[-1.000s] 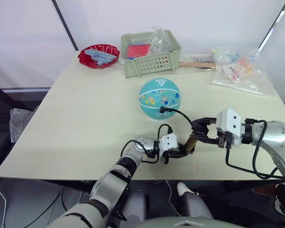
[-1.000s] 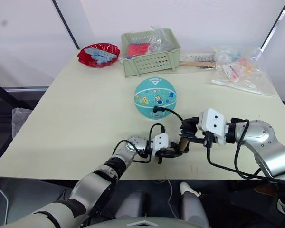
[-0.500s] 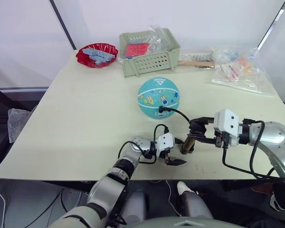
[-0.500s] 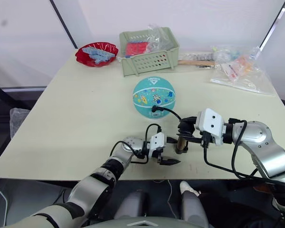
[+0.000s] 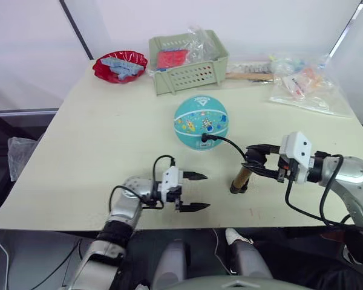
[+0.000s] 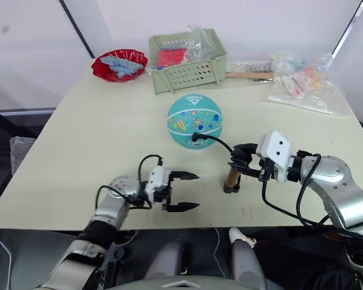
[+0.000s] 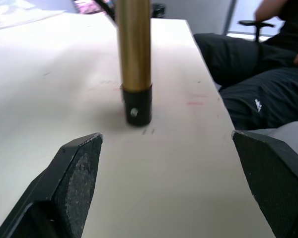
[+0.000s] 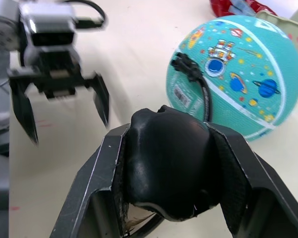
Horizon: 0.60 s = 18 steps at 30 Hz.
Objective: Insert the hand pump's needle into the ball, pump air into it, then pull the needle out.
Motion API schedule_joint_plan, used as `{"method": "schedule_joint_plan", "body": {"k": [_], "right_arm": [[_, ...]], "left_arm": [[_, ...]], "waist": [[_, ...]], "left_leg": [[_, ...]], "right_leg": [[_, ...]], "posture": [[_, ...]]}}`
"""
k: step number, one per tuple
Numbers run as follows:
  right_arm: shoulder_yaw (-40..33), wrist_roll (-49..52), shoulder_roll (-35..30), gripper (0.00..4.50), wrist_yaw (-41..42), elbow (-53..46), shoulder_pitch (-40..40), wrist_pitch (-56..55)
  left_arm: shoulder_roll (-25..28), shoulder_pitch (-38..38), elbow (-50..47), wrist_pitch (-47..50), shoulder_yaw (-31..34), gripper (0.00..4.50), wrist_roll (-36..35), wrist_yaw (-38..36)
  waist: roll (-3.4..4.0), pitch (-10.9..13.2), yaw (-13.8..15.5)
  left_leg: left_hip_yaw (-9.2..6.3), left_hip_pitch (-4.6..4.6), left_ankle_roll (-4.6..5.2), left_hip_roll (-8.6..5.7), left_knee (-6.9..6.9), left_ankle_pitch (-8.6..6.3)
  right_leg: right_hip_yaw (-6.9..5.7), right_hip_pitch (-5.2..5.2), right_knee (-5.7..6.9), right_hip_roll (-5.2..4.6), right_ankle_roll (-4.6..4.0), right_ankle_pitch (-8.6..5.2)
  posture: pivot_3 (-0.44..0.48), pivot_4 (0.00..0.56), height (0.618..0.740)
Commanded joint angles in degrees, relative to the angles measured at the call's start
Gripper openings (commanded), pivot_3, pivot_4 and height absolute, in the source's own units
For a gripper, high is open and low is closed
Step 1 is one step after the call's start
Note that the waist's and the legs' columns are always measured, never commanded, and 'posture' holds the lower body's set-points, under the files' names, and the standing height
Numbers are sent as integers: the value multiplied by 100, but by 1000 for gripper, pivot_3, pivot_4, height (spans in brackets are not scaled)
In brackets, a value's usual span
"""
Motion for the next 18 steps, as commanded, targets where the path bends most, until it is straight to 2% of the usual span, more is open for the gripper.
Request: {"method": "schedule_joint_plan", "body": {"k": [1, 6, 11, 14, 16, 18], "right_arm": [[-197, 5, -1, 1940, -157, -29, 192, 153], [-515, 192, -69, 1940, -327, -192, 131, 389], [-798, 309, -311, 1940, -321, -322, -91, 537], [-911, 273, -553, 1940, -259, -287, -313, 575], [-941, 198, -707, 1940, -217, -240, -447, 536], [-936, 14, -882, 1940, -200, -121, -697, 397]], "left_arm": [[326, 261, -900, 398, 304, 4422, -559, -98], [718, 677, -1522, 653, 443, 4422, -813, -144], [891, 747, -1833, 832, 564, 4422, -963, -52], [917, 678, -1975, 971, 609, 4422, -1053, 49], [918, 663, -2036, 1034, 616, 4422, -1070, 82], [904, 631, -2093, 1097, 635, 4422, -1095, 128]], "waist": [[-5, 7, 9], [4, 28, 12], [24, 68, 53], [32, 74, 80], [34, 75, 93], [36, 77, 96]], "left_leg": [[-2, -1, 0, 1, 0, 0], [6, -3, -1, -2, -1, 0], [7, -13, -1, -5, -1, 0], [13, -34, -1, -11, -1, 1], [13, -94, -2, -15, 16, 2], [17, -98, -2, -13, 22, 2]], "right_leg": [[-2, 0, 0, 0, 0, 0], [3, -1, -1, -5, 4, -2], [3, -14, 0, -5, 4, -2], [8, -37, 2, -1, 5, -2], [8, -91, 13, 13, 30, 15], [7, -95, 14, 21, 32, 15]], "posture": [[0, 150, 736], [0, 150, 736], [0, 150, 736], [0, 150, 736], [0, 150, 736], [0, 150, 736]]}}
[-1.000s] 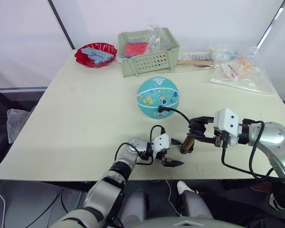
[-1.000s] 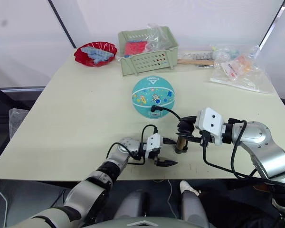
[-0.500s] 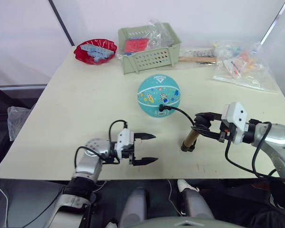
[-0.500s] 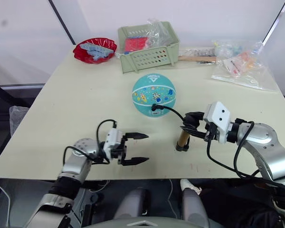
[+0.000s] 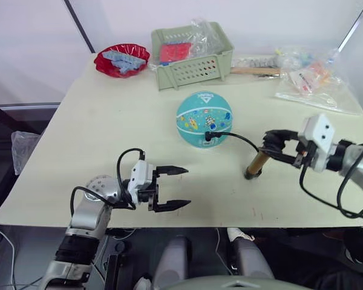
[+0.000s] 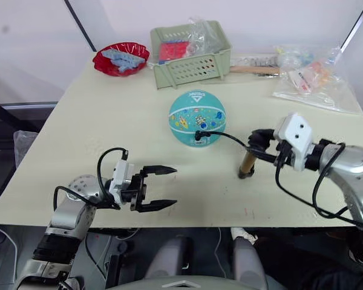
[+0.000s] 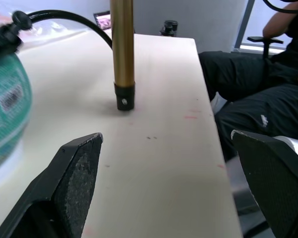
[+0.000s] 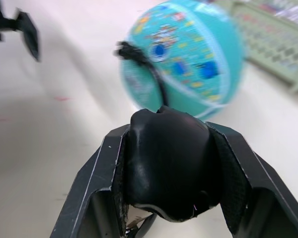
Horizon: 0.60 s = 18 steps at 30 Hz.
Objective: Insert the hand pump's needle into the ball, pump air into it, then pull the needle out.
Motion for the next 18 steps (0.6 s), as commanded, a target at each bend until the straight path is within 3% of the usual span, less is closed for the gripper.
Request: {"method": "schedule_joint_plan", "body": {"k": [1, 8, 18], "right_arm": [[-220, -296, -276, 1940, 42, 48, -398, -293], [105, -1133, -305, 1940, -34, 395, -579, -1078], [725, -2932, -295, 1940, -336, 1398, -514, -3215]], "left_arm": [[27, -52, -292, 104, 97, 4422, -179, 81], [1, -127, -354, 197, 113, 4422, -246, 184], [60, -30, -635, 373, 238, 4422, -424, 321]], "waist": [[4, 3, 0], [4, 5, 11], [4, 5, 13]], "left_leg": [[6, -1, 0, 0, 0, 0], [26, -1, 1, 2, -1, 0], [51, 2, 0, 2, 23, 0]], "right_leg": [[0, -1, 0, 2, 0, 0], [0, 0, 0, 5, 0, -1], [24, -1, 12, 4, 7, 3]], "posture": [[0, 150, 736], [0, 150, 736], [0, 150, 736]]}}
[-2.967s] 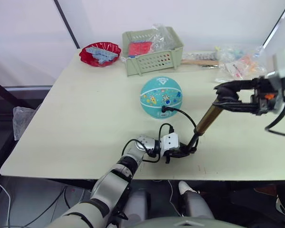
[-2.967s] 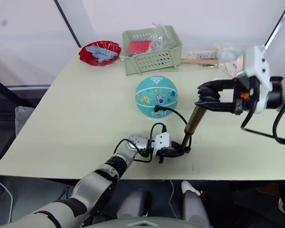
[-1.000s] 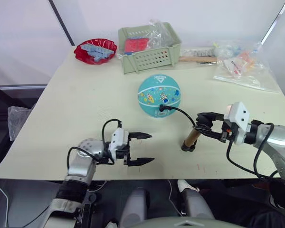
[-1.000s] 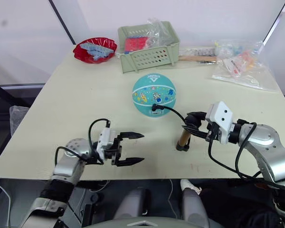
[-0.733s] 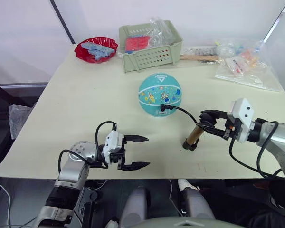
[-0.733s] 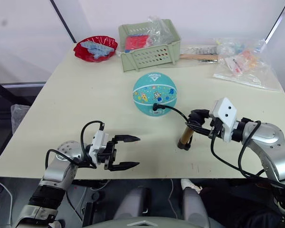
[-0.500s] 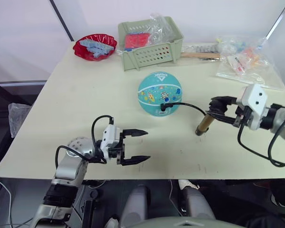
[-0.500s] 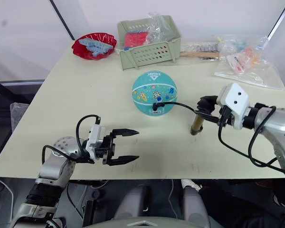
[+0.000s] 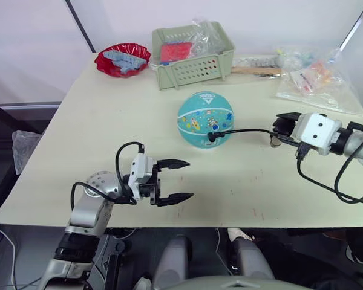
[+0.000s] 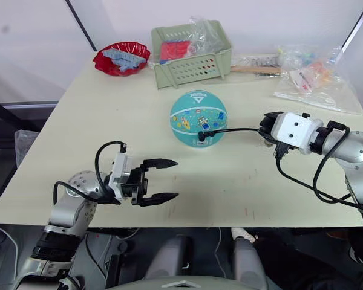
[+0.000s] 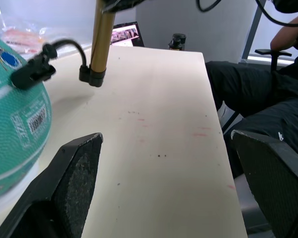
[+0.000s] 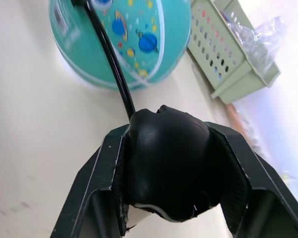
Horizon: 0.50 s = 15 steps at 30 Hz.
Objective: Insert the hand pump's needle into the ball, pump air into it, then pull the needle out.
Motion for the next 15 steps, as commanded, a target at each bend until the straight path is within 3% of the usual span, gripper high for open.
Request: {"method": "schedule_joint_plan", "body": {"k": [1, 10, 15], "right_arm": [[163, -626, -31, 1940, -200, 219, -114, -826], [688, -1937, -27, 1940, -716, 933, 62, -2375], [917, -2057, 161, 1940, -798, 1060, 212, -2848]], "left_arm": [[69, 43, -251, 41, 188, 4422, -157, 74], [46, 149, -457, 163, 369, 4422, -302, 345], [71, 178, -545, 217, 440, 4422, -345, 431]], "waist": [[0, 0, 0], [0, 0, 3], [-1, 0, -2]], "left_leg": [[2, 3, 0, 0, 2, 0], [10, 12, -1, 0, 17, 1], [20, 19, -3, 0, 22, 3]], "right_leg": [[2, 0, 5, 0, 0, 0], [13, -6, 48, 0, -3, -2], [26, -12, 66, 1, -3, -2]], "posture": [[0, 150, 736], [0, 150, 736], [0, 150, 736]]}}
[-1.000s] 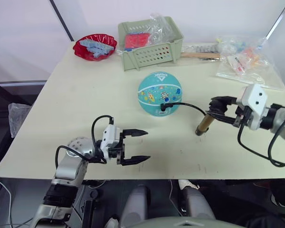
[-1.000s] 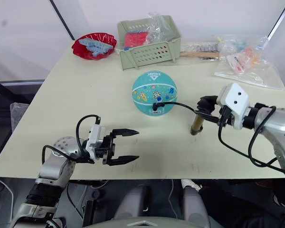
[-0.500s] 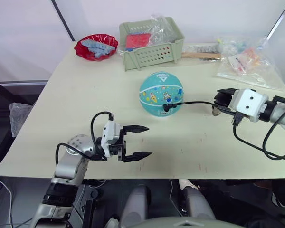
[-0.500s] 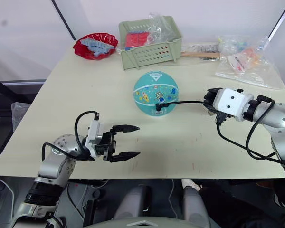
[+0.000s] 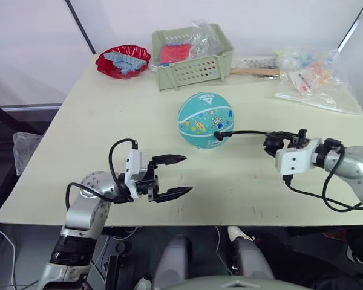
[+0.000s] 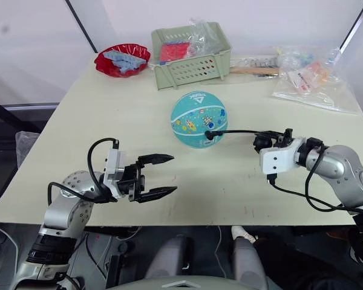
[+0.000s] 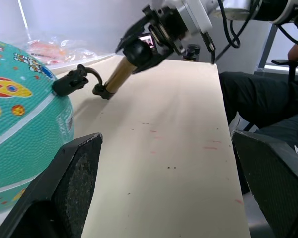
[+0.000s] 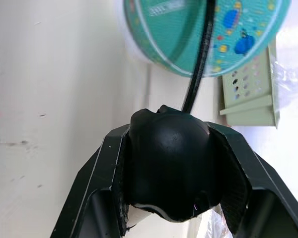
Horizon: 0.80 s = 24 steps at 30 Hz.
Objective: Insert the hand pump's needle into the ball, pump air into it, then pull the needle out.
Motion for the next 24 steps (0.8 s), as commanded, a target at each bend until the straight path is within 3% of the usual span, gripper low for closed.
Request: {"method": "schedule_joint_plan", "body": {"k": [1, 4, 6, 12, 24], "right_arm": [[110, 82, 180, 2332, -25, -133, 114, -276], [61, 428, 350, 3290, 118, -229, 186, -189], [-17, 673, 391, 4418, 222, -275, 259, -123], [-426, 1706, 384, 4418, 451, -596, 900, 100], [-1525, 4159, 1417, 4418, -89, -2561, 2871, 1807]], "left_arm": [[64, 36, -277, 12, 208, 4497, -140, 81], [75, 47, -281, -4, 218, 4500, -133, 126], [80, 52, -281, -7, 228, 4500, -146, 142], [52, -105, -228, 67, 263, 4500, -157, 231], [-425, -1237, 444, 174, 224, 4500, 203, 1242]], "waist": [[0, 0, -2], [-3, -2, -2], [-2, -1, -1], [-3, -2, 23], [-9, -3, 13]], "left_leg": [[0, 1, 0, 0, 0, 0], [0, 3, 0, 3, 0, 0], [3, 2, 0, 3, 0, 0], [5, 2, 0, 2, 3, 0], [7, 26, 0, 3, 8, 0]], "right_leg": [[2, 0, 1, 1, 0, 0], [3, 1, 3, 4, 0, 0], [7, 0, 4, 4, 0, 1], [9, 1, 4, 4, 0, 0], [18, 21, 18, 9, 1, 1]], "posture": [[0, 150, 736], [0, 150, 736], [0, 150, 736], [0, 150, 736], [0, 150, 736]]}}
